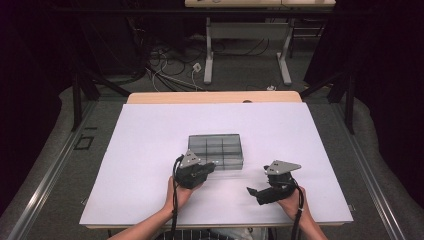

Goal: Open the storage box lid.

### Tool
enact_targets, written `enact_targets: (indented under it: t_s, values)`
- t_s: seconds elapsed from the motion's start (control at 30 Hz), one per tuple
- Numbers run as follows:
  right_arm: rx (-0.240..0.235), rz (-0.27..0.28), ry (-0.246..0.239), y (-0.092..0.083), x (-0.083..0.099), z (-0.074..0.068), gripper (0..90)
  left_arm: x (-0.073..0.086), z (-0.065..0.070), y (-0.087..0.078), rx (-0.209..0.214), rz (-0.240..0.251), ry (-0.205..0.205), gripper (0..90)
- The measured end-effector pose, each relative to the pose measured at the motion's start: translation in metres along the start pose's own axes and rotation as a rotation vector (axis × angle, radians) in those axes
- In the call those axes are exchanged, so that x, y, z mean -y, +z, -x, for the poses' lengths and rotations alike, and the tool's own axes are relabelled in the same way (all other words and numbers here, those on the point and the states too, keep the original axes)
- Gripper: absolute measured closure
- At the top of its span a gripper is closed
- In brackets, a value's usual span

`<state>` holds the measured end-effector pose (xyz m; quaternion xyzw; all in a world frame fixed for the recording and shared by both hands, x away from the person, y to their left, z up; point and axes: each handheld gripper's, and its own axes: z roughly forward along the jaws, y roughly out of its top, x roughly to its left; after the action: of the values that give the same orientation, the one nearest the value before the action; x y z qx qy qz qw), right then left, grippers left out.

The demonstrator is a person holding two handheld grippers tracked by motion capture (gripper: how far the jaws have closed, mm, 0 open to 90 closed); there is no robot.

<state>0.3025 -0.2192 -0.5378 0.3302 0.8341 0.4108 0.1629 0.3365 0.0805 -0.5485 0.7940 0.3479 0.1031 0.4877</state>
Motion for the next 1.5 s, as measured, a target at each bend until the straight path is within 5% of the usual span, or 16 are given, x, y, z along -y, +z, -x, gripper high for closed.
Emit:
enact_targets:
  t_s: [0.33, 0.77, 1.23, 1.5]
  values:
    - [0.041, 0.029, -0.007, 0.018, -0.018, 0.003, 7.4, -0.003, 0.000, -0.003, -0.001, 0.022, 0.012, 84.2]
    - [0.092, 0.051, -0.019, 0.046, -0.041, 0.013, 31.9, -0.005, 0.000, -0.004, -0.008, 0.034, 0.031, 84.0]
    - [0.115, 0.106, -0.043, 0.045, -0.041, 0.012, 55.3, -0.005, -0.001, -0.005, -0.002, 0.035, 0.032, 83.9]
    - [0.126, 0.110, -0.049, 0.046, -0.041, 0.009, 59.3, -0.007, 0.007, -0.007, 0.002, 0.002, 0.080, 60.8]
